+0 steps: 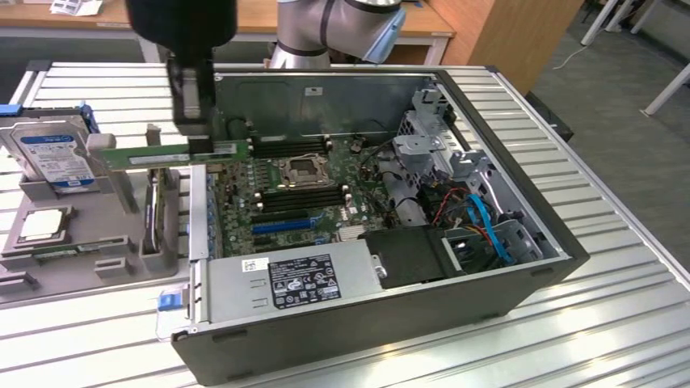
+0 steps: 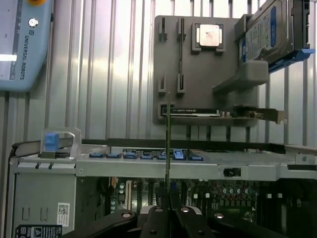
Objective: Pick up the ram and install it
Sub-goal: 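Pick up the ram and move it above insertion slot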
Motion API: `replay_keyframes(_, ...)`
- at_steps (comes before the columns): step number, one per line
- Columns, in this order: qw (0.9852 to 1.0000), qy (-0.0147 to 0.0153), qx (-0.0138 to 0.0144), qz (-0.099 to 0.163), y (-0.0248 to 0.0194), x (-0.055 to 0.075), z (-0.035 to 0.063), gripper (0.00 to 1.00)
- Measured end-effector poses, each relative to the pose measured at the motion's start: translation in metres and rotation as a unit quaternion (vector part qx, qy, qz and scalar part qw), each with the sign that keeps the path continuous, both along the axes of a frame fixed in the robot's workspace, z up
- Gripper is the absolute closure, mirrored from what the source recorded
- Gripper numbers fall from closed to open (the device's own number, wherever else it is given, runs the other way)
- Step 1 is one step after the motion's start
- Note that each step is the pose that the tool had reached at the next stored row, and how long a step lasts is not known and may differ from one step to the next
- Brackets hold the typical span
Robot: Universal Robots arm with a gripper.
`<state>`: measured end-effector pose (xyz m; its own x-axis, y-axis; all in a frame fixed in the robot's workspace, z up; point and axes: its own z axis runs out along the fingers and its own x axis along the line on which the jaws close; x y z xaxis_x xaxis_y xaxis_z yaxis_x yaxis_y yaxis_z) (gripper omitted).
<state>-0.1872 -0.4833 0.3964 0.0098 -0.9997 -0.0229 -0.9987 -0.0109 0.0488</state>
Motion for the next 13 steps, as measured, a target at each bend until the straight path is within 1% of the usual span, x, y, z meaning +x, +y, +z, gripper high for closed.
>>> replay_keyframes(13,1.0,0.0014,0.0,0.0,0.0,0.046,0.0,0.89)
